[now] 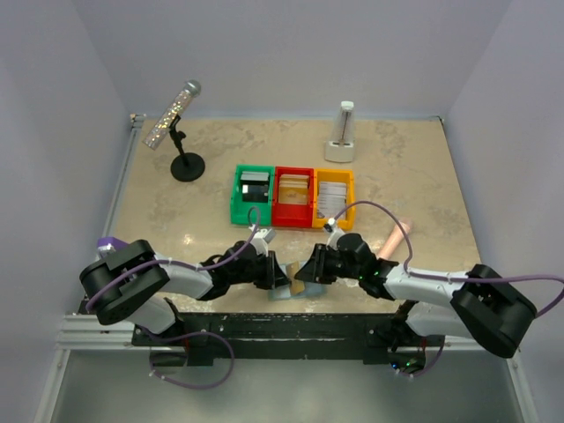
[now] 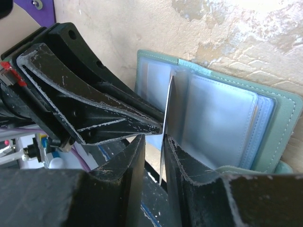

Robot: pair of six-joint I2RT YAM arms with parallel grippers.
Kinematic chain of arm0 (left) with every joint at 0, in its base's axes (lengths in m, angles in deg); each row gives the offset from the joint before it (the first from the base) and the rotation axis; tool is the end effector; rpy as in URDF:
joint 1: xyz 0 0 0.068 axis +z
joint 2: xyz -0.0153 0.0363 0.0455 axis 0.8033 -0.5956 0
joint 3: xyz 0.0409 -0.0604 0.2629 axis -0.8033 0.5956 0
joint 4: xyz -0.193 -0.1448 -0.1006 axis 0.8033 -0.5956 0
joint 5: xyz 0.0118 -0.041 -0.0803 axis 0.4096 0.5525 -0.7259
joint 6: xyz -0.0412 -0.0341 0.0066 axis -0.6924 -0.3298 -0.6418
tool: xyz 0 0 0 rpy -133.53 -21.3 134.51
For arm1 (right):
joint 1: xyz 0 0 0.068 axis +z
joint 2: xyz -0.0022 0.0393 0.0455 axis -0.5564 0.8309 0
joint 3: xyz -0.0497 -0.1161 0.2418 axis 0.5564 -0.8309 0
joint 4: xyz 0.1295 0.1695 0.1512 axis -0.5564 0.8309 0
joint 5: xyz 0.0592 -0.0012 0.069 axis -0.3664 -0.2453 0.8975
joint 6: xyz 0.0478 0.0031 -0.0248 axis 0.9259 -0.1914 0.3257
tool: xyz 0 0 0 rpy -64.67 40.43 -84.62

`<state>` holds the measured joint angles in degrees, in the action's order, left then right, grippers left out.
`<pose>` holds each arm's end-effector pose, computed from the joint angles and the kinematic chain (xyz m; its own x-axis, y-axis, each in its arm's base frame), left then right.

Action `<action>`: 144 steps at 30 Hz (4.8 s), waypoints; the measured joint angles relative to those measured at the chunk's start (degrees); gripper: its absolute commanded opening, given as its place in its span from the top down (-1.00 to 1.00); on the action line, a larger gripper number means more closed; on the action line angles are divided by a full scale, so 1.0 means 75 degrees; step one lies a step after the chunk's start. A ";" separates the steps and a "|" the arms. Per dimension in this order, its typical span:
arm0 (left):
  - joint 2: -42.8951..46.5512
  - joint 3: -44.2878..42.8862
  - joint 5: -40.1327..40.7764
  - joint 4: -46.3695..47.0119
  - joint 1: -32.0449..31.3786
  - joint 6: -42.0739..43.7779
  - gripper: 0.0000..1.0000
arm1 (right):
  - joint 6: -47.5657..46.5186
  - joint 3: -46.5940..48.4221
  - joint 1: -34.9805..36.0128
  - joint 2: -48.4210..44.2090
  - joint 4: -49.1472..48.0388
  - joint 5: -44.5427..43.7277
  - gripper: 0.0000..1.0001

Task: Take the credit cards out of the card holder
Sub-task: Remove the credit card from the card holder, then place the credit card in the storage box.

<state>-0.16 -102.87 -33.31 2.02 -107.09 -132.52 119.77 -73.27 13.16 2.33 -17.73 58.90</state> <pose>0.1350 -0.1962 0.1156 -0.8965 -0.0806 -0.4356 0.3045 0.6019 -0.7382 0.1378 0.1623 0.1446 -0.9141 0.1682 -0.3690 -0.2068 0.5894 0.7809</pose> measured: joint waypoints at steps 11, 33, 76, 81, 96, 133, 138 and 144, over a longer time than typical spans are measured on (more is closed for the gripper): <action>-0.0003 0.0041 0.0000 0.0064 0.0000 -0.0003 0.68 | -0.0125 0.0493 -0.0003 0.0644 0.0236 0.0294 0.47; 0.0093 0.0050 -0.0067 -0.0044 0.0000 -0.0003 0.80 | -0.0472 0.0638 -0.0006 0.0216 0.1384 0.0230 1.00; 0.4677 -0.1099 0.2049 -0.3585 0.0321 0.1160 -0.31 | -0.4138 0.3774 -0.0020 -0.2993 0.7431 -0.1032 1.00; 0.4937 -0.1003 0.0332 -0.3054 0.0970 0.1483 -0.31 | -0.5080 0.4456 -0.0020 -0.2524 0.8102 0.0554 1.00; 0.3430 -0.1437 -0.3724 -0.1177 0.0670 0.1475 -0.21 | -0.5712 0.4820 0.0055 -0.2151 0.8469 0.2562 1.00; 0.2844 -0.1011 -0.4269 0.0012 0.0332 0.1078 1.00 | -0.5662 0.5039 0.0096 -0.2553 0.8279 0.2130 0.47; 0.2844 -0.0408 -0.4103 0.1125 0.0364 0.0586 1.00 | -0.5249 0.5036 -0.0044 -0.2565 0.7740 0.2273 0.48; 0.2850 -0.0052 -0.4100 0.2270 0.0417 0.0181 1.00 | -0.4873 0.5027 -0.0184 -0.2457 0.7242 0.2736 0.48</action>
<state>21.22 -103.26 -64.07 19.05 -103.97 -131.17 83.22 -35.57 11.78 -16.10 36.59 79.43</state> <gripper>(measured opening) 0.019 0.262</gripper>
